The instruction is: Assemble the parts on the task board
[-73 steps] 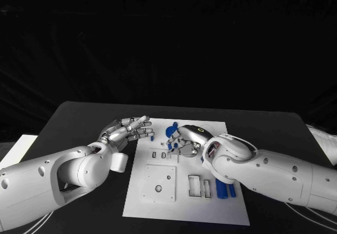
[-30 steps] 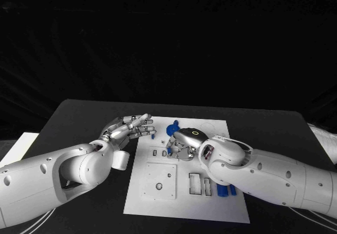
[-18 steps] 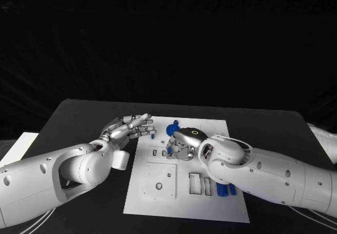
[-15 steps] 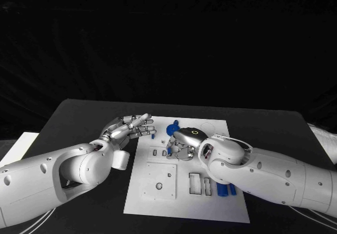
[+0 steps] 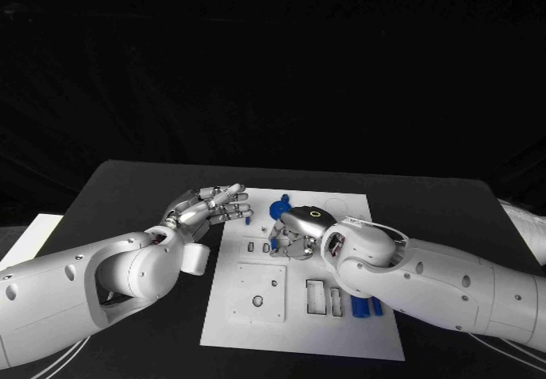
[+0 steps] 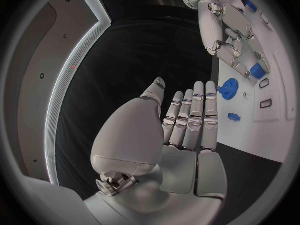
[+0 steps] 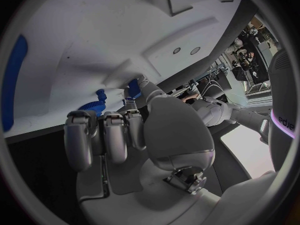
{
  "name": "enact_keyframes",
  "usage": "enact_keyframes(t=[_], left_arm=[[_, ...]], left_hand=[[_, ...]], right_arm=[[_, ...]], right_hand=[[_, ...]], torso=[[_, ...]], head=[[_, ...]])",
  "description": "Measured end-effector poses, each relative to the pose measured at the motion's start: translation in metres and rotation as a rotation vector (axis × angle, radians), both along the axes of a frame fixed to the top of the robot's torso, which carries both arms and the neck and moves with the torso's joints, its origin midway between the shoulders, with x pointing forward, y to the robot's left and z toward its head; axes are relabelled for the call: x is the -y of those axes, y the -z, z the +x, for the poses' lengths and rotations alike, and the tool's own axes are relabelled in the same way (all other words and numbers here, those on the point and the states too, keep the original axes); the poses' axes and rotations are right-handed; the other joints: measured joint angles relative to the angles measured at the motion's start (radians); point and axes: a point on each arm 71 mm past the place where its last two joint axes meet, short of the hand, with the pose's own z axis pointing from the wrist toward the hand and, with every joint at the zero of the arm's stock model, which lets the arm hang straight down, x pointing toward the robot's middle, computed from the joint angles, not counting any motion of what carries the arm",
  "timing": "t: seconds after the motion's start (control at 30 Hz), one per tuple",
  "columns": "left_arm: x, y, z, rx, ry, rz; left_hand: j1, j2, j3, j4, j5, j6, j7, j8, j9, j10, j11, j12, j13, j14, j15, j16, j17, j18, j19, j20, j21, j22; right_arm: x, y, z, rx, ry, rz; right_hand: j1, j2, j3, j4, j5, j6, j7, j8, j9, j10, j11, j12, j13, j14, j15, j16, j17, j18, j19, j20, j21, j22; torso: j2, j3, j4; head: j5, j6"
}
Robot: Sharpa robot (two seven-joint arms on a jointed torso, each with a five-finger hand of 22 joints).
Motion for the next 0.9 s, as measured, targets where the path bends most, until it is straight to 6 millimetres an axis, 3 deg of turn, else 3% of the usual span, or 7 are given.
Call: enact_keyframes(t=[0.27, 0.57, 0.77, 0.9], left_arm=[[0.0000, 0.0001, 0.0000, 0.000, 0.000, 0.000], [-0.0001, 0.0002, 0.0001, -0.001, 0.000, 0.000], [-0.0006, 0.0003, 0.0005, -0.001, -0.001, 0.001], [-0.0016, 0.0008, 0.0013, -0.001, -0.003, 0.002]], left_hand=[[0.000, 0.000, 0.000, 0.000, 0.000, 0.000, 0.000, 0.000, 0.000, 0.000, 0.000, 0.000, 0.000, 0.000, 0.000, 0.000, 0.000, 0.000, 0.000, 0.000, 0.000, 0.000], [0.000, 0.000, 0.000, 0.000, 0.000, 0.000, 0.000, 0.000, 0.000, 0.000, 0.000, 0.000, 0.000, 0.000, 0.000, 0.000, 0.000, 0.000, 0.000, 0.000, 0.000, 0.000], [0.000, 0.000, 0.000, 0.000, 0.000, 0.000, 0.000, -0.002, 0.000, 0.000, 0.000, 0.000, 0.000, 0.000, 0.000, 0.000, 0.001, 0.000, 0.000, 0.000, 0.000, 0.000], [-0.005, 0.011, 0.005, -0.004, 0.000, 0.017, -0.010, -0.002, 0.001, 0.019, -0.018, 0.000, 0.000, 0.015, -0.006, 0.000, 0.008, 0.000, 0.010, 0.001, 0.000, 0.000]], right_arm=[[0.0004, 0.0012, 0.0001, 0.000, 0.003, -0.002], [-0.0002, 0.0014, -0.0004, 0.003, 0.003, 0.003], [0.0014, 0.0030, -0.0030, 0.018, 0.006, 0.029], [0.0053, 0.0019, -0.0044, 0.046, 0.011, 0.070]], right_hand=[[-0.023, -0.035, -0.034, 0.034, 0.005, -0.042, 0.007, -0.002, -0.006, 0.003, 0.010, -0.048, 0.000, -0.002, 0.010, 0.000, 0.000, 0.000, 0.000, 0.007, -0.004, 0.000], [-0.024, -0.036, -0.047, 0.053, 0.005, -0.059, 0.010, 0.001, -0.006, -0.001, 0.013, -0.056, 0.000, -0.004, 0.011, -0.004, 0.000, 0.000, 0.004, 0.011, -0.008, 0.000], [-0.026, -0.059, -0.071, 0.082, 0.005, -0.063, 0.014, 0.002, -0.005, -0.001, 0.013, -0.058, 0.000, -0.003, 0.011, -0.006, 0.000, 0.000, 0.000, 0.014, -0.008, 0.000], [-0.022, -0.064, -0.079, 0.095, 0.005, -0.072, 0.016, 0.001, -0.007, -0.001, 0.013, -0.063, 0.000, 0.000, 0.014, -0.008, 0.000, 0.000, 0.000, 0.014, -0.012, 0.000]], torso=[[0.000, 0.0002, -0.0004], [0.001, 0.0008, -0.0002], [0.001, 0.0008, -0.0003], [0.000, 0.0014, -0.0006]], head=[[-0.001, 0.000], [-0.002, -0.002], [-0.002, -0.002], [-0.001, -0.001]])
